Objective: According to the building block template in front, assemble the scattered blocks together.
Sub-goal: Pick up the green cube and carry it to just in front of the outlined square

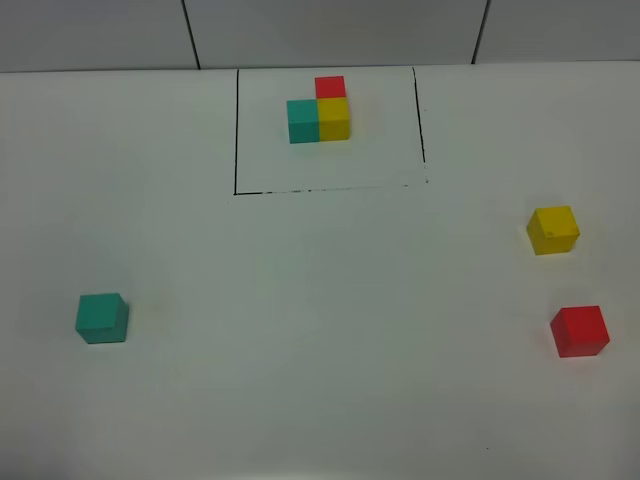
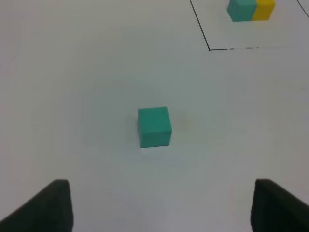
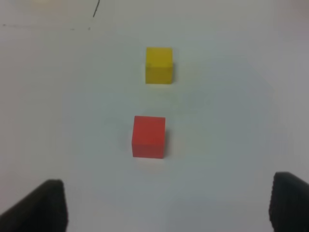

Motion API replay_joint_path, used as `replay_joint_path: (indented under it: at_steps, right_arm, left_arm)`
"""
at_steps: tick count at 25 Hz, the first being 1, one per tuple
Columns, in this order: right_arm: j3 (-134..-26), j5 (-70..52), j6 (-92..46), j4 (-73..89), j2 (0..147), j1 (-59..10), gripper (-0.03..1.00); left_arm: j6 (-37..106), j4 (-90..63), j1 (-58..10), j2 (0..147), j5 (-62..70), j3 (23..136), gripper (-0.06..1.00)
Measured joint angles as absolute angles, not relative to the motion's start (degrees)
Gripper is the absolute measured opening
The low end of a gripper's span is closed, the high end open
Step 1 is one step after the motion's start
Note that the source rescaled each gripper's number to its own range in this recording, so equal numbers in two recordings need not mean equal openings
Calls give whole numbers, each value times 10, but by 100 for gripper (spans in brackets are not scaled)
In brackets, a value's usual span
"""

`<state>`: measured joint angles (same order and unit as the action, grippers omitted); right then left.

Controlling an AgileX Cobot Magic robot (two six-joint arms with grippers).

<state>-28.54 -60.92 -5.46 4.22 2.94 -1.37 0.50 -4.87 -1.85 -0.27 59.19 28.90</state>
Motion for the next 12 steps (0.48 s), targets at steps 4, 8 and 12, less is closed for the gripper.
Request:
replay_joint_path:
  at_steps: [4, 8, 12]
  right_arm:
    - [-285, -609, -54, 42, 29, -14, 72]
    - [-285, -609, -54, 43, 29, -14, 72]
    - [-285, -609, -54, 43, 29, -14, 72]
  left_arm:
    - [5, -49, -19, -3, 592, 289, 77]
    - [5, -49, -19, -3, 592, 289, 77]
    - [5, -49, -19, -3, 592, 289, 77]
